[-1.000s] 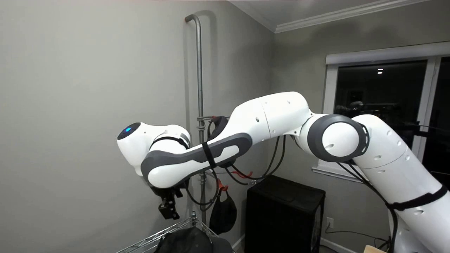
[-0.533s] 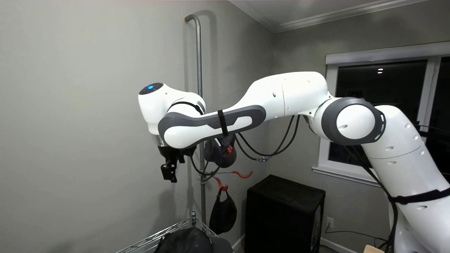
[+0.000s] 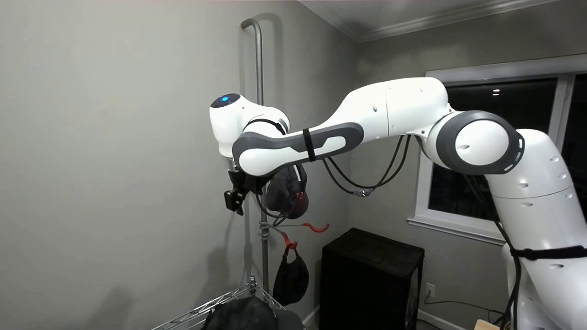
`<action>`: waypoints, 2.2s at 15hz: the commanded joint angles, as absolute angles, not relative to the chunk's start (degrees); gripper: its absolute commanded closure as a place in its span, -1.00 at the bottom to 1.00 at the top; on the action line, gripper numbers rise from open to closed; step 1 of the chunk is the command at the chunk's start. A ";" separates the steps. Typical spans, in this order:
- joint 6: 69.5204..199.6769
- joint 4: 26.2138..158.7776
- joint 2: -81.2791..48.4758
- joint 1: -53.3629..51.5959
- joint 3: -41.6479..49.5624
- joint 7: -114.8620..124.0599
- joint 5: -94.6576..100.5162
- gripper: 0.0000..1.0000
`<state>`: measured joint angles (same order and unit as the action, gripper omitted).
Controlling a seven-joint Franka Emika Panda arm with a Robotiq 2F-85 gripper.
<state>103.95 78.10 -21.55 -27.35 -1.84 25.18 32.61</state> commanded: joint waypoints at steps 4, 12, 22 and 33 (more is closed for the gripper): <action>103.91 81.00 -19.94 -25.82 0.25 44.75 35.00 -1.00; 96.23 80.37 -19.89 -25.94 -0.39 66.61 47.16 -1.00; 94.90 83.18 -17.05 -24.82 -5.82 66.80 50.06 -1.00; 89.19 85.11 -14.97 -19.86 -5.10 74.13 51.58 -1.00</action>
